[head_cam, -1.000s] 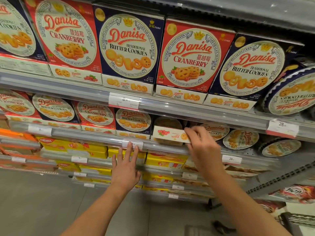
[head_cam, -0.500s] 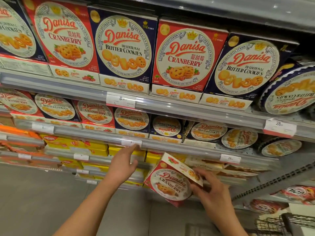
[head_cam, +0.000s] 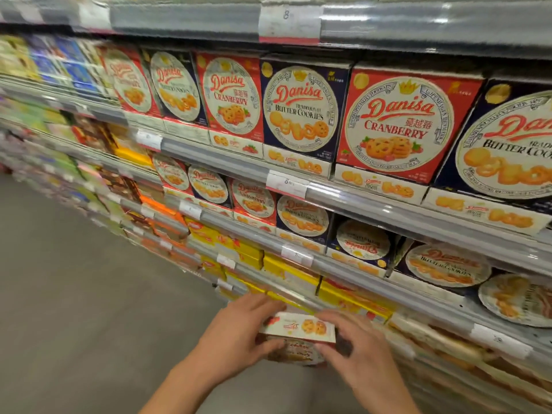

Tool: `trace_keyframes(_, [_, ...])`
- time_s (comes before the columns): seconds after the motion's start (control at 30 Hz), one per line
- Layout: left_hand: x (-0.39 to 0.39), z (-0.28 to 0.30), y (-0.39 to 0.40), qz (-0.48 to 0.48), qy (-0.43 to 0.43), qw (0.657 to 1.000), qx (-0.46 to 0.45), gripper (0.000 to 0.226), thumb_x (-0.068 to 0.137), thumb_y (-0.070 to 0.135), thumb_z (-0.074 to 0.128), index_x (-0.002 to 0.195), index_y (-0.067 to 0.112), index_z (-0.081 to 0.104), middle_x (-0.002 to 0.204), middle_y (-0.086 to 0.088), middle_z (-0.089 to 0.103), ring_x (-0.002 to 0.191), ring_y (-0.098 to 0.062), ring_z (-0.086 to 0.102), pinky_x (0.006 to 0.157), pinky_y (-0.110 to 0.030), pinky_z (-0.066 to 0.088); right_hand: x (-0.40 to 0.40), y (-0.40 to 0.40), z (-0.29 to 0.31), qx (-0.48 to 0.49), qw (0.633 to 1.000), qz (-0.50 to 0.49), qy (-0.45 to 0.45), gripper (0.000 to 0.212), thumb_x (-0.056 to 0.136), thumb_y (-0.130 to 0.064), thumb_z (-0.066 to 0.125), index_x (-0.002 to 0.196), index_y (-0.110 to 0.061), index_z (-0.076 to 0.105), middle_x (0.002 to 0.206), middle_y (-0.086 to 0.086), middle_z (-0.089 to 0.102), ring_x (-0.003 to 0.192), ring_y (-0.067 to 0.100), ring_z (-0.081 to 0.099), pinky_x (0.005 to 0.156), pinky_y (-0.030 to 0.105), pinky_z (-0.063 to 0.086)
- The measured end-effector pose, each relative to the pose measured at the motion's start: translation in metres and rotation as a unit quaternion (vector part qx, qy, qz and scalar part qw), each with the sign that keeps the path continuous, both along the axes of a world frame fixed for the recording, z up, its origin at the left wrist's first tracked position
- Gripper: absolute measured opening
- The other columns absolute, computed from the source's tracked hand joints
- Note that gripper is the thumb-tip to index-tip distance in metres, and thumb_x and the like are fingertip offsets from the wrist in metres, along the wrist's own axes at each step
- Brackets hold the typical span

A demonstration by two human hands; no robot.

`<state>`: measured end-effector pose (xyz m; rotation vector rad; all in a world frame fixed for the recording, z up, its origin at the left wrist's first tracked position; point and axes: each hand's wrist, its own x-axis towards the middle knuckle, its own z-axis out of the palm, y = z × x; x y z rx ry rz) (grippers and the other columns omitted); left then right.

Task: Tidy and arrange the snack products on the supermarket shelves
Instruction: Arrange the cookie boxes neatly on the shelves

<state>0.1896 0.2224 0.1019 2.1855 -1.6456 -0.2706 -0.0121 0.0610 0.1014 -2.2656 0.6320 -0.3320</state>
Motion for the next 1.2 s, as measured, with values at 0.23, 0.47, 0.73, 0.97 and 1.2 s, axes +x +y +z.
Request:
trace_keyframes(0.23, [0.021,-0.008,0.057,0.106,0.01,0.994,-0.023,0.044,0.081,0.063,0.058,0.12,0.042,0.056,0.104,0.021,0.055,0.096,0.0,0.052,0.08,-0.028,0.049,0.056,0.009,0.011,-0.161,0.978,0.105,-0.074,0.048,0.092,-0.052,0.057,0.137,-0.039,0.053,0.146,-0.032,0.041,0.14,-0.005,0.033,0.112,0.024,0.03])
trace_keyframes(0.47, [0.083,-0.014,0.098,0.135,-0.007,0.991,-0.012,0.043,0.08,0.064,0.059,0.117,0.044,0.056,0.096,0.026,0.049,0.094,-0.001,0.051,0.074,-0.024,0.048,0.129,-0.015,0.06,-0.366,0.927,-0.004,-0.077,0.067,0.094,-0.033,0.059,0.155,-0.017,0.037,0.164,0.006,0.031,0.155,0.028,0.018,0.121,0.06,0.022])
trace_keyframes(0.73, [0.189,-0.022,0.143,0.122,-0.001,0.991,-0.057,0.041,0.074,0.062,0.066,0.108,0.045,0.051,0.089,0.035,0.039,0.083,0.003,0.052,0.063,-0.015,0.041,0.176,-0.017,0.057,-0.398,0.894,-0.201,0.037,0.074,0.088,-0.038,0.046,0.156,-0.012,0.033,0.162,0.014,0.03,0.153,0.033,0.02,0.123,0.059,0.016])
trace_keyframes(0.97, [0.265,-0.024,0.169,0.104,-0.003,0.993,-0.048,0.043,0.073,0.062,0.064,0.111,0.046,0.053,0.089,0.032,0.046,0.082,0.0,0.055,0.062,-0.021,0.048,0.206,0.008,0.059,-0.356,0.881,-0.307,0.059,0.068,0.089,-0.03,0.055,0.151,-0.008,0.039,0.162,0.014,0.031,0.153,0.031,0.02,0.12,0.063,0.018])
trace_keyframes(1.2, [0.304,-0.025,0.177,0.135,0.007,0.988,-0.069,0.039,0.072,0.065,0.063,0.106,0.045,0.059,0.087,0.041,0.044,0.078,0.007,0.048,0.057,-0.014,0.036,0.25,0.051,0.074,-0.291,0.903,-0.315,-0.021,0.053,0.093,-0.019,0.065,0.143,-0.003,0.052,0.151,0.013,0.045,0.139,0.031,0.041,0.116,0.056,0.036])
